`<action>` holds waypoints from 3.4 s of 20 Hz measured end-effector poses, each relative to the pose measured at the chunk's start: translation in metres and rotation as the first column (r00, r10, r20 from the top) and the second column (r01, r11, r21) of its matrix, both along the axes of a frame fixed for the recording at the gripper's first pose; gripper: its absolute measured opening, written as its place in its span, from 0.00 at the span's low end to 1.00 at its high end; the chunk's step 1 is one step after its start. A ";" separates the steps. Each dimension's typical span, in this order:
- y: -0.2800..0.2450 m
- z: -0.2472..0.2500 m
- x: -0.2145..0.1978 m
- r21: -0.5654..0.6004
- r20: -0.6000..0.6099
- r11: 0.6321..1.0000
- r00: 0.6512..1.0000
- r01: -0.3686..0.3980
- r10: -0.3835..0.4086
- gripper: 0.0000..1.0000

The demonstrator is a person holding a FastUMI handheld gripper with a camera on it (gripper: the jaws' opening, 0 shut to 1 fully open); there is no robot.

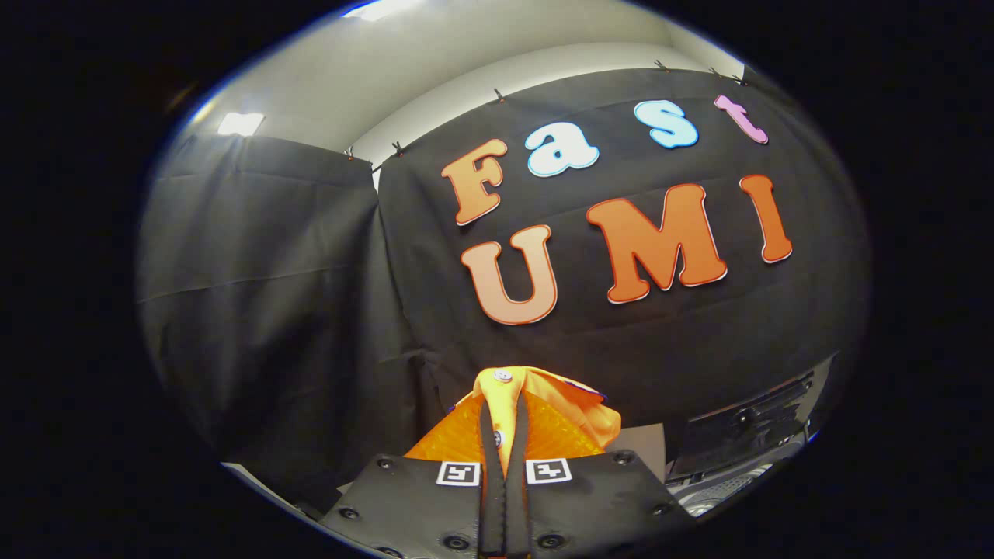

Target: Put the clothes into the washing machine and then close the washing machine lid.

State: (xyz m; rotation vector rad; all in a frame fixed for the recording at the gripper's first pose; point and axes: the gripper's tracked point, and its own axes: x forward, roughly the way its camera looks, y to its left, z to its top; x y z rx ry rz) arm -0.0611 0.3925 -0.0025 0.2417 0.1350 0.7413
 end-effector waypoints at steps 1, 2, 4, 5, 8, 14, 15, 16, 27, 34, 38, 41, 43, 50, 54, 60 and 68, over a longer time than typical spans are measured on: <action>-0.011 0.006 0.004 0.003 0.009 1.000 1.000 0.009 -0.009 0.08; -0.022 0.012 0.008 0.009 0.017 1.000 1.000 0.020 -0.020 0.08; -0.044 0.023 0.019 0.017 0.030 0.999 0.998 0.048 -0.048 0.08; -0.055 0.025 0.024 0.018 0.035 0.998 0.997 0.063 -0.064 0.08; -0.092 0.029 0.039 0.026 0.036 0.994 0.993 0.111 -0.112 0.08; -0.169 0.027 0.067 0.016 0.040 0.976 0.975 0.219 -0.220 0.08; -0.180 0.025 0.072 0.011 0.040 0.972 0.971 0.236 -0.236 0.08; -0.191 0.023 0.077 0.005 0.040 0.968 0.967 0.251 -0.251 0.08; -0.274 -0.055 0.117 -0.089 -0.006 0.930 0.934 0.356 -0.358 0.08; -0.293 -0.152 0.141 -0.182 -0.108 0.918 0.920 0.353 -0.376 0.08; -0.299 -0.202 0.150 -0.210 -0.167 0.913 0.907 0.349 -0.385 0.08; -0.303 -0.247 0.159 -0.239 -0.216 0.909 0.894 0.341 -0.392 0.08; -0.304 -0.278 0.162 -0.269 -0.252 0.905 0.883 0.329 -0.395 0.08; -0.305 -0.362 0.164 -0.342 -0.346 0.897 0.851 0.279 -0.396 0.08; -0.301 -0.396 0.169 -0.380 -0.380 0.893 0.839 0.243 -0.390 0.08; -0.290 -0.473 0.164 -0.446 -0.505 0.880 0.765 0.165 -0.400 0.08; -0.291 -0.531 0.153 -0.523 -0.636 0.849 0.633 0.068 -0.442 0.08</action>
